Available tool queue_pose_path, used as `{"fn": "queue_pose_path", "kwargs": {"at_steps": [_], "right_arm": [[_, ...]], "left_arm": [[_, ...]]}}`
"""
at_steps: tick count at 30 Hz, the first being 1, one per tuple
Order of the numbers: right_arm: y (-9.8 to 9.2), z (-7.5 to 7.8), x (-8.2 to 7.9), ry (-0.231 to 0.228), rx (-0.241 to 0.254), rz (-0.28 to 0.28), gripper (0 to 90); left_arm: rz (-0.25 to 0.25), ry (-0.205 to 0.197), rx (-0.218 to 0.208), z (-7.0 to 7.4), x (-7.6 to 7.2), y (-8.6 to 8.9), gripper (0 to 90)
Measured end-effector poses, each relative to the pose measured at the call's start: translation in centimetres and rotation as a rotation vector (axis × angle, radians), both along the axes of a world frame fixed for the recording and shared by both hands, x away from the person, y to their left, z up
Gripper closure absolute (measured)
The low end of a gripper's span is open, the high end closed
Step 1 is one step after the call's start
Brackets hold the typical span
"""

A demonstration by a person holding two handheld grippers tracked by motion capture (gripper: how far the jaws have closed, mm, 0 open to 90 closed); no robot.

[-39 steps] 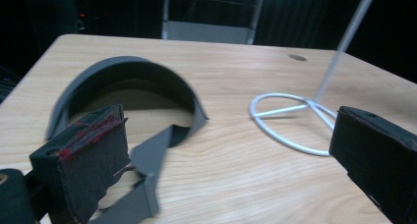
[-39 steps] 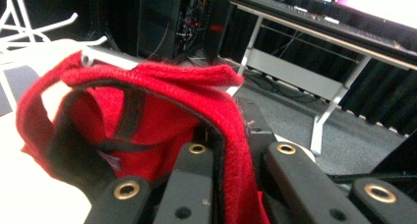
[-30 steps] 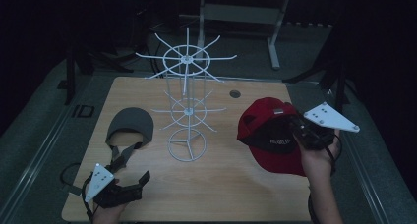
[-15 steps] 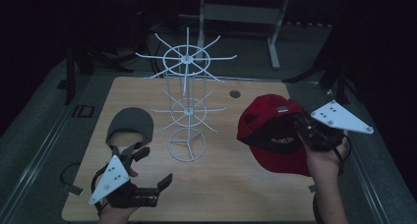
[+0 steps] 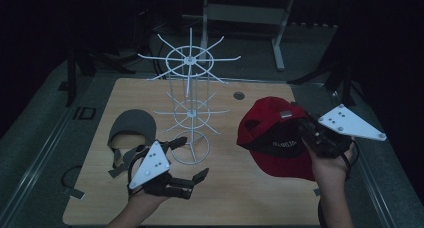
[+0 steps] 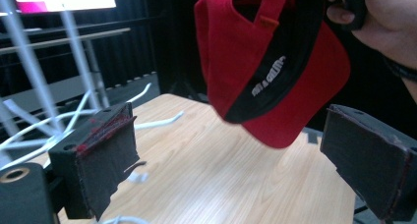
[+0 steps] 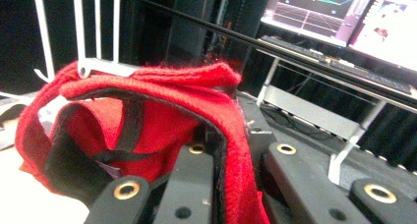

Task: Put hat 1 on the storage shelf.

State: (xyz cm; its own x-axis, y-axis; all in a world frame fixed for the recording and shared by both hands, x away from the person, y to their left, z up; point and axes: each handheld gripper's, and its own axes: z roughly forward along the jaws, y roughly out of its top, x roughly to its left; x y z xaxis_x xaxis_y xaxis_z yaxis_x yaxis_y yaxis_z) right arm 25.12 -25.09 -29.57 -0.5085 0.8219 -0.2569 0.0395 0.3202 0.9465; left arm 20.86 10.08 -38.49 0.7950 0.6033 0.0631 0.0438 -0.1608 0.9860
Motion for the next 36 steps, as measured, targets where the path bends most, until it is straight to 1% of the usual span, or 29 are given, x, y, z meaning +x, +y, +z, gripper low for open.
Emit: {"fn": "queue_pose_path", "kwargs": {"at_steps": [5, 8, 9, 10, 11, 12, 13, 16, 18, 20, 22, 23, 24, 25, 28, 30, 32, 34, 35, 36], "right_arm": [[0.6, 0.3, -0.5, -0.015, -0.005, 0.024, 85.8], [0.8, 0.4, -0.7, -0.012, 0.001, 0.043, 85.7], [0.8, 0.4, -0.7, -0.012, 0.001, 0.043, 85.7], [0.9, 0.5, -0.8, -0.012, -0.001, 0.049, 85.7], [1.2, 0.5, -1.0, -0.021, -0.010, 0.055, 85.7], [1.3, 0.5, -1.1, -0.024, -0.012, 0.059, 85.7], [1.4, 0.5, -1.3, -0.026, -0.011, 0.061, 85.7], [1.6, 0.7, -1.5, -0.034, -0.014, 0.067, 85.8], [1.7, 0.8, -1.6, -0.037, -0.013, 0.073, 85.7], [1.7, 0.9, -1.7, -0.038, -0.011, 0.082, 85.7], [1.8, 1.0, -1.9, -0.037, -0.012, 0.085, 85.7], [1.9, 1.0, -1.9, -0.038, -0.011, 0.088, 85.7], [1.9, 1.0, -1.9, -0.039, -0.011, 0.091, 85.7], [1.9, 1.0, -2.0, -0.038, -0.012, 0.093, 85.7], [2.0, 0.9, -2.0, -0.037, -0.016, 0.098, 85.7], [2.0, 0.9, -2.0, -0.034, -0.016, 0.101, 85.7], [2.0, 0.8, -2.0, -0.033, -0.016, 0.106, 85.7], [2.1, 0.6, -2.0, -0.031, -0.017, 0.107, 85.7], [2.1, 0.6, -1.9, -0.028, -0.016, 0.110, 85.7], [2.1, 0.5, -1.9, -0.025, -0.019, 0.111, 85.7]], "left_arm": [[-0.019, -0.013, 0.009, 0.9, 1.2, -1.9, 7.1], [-0.028, -0.017, 0.021, 1.2, 1.7, -2.9, 7.1], [-0.028, -0.017, 0.021, 1.2, 1.7, -2.9, 7.1], [-0.026, -0.017, 0.025, 1.3, 2.1, -3.5, 7.1], [-0.028, -0.021, 0.034, 1.3, 2.3, -3.8, 7.1], [-0.020, -0.026, 0.041, 1.4, 2.4, -4.0, 7.1], [-0.021, -0.029, 0.040, 1.4, 2.5, -4.3, 7.1], [-0.031, -0.032, 0.064, 1.5, 3.0, -5.2, 7.1], [-0.045, -0.023, 0.069, 1.6, 3.3, -5.9, 7.1], [-0.043, -0.025, 0.086, 1.7, 3.7, -6.5, 7.1], [-0.049, -0.012, 0.083, 1.9, 4.2, -6.8, 7.2], [-0.046, -0.015, 0.087, 2.0, 4.4, -7.0, 7.2], [-0.045, -0.016, 0.081, 2.1, 4.6, -7.1, 7.3], [-0.046, -0.018, 0.083, 2.2, 4.7, -7.2, 9.8], [-0.042, -0.029, 0.083, 2.4, 5.0, -7.5, 12.3], [-0.039, -0.029, 0.077, 2.6, 5.2, -7.7, 14.0], [-0.037, -0.034, 0.081, 2.8, 5.4, -7.9, 15.5], [-0.031, -0.034, 0.072, 3.1, 5.5, -8.1, 20.9], [-0.029, -0.037, 0.064, 3.2, 5.5, -8.2, 21.4], [-0.027, -0.046, 0.063, 3.3, 5.4, -8.3, 24.2]]}}
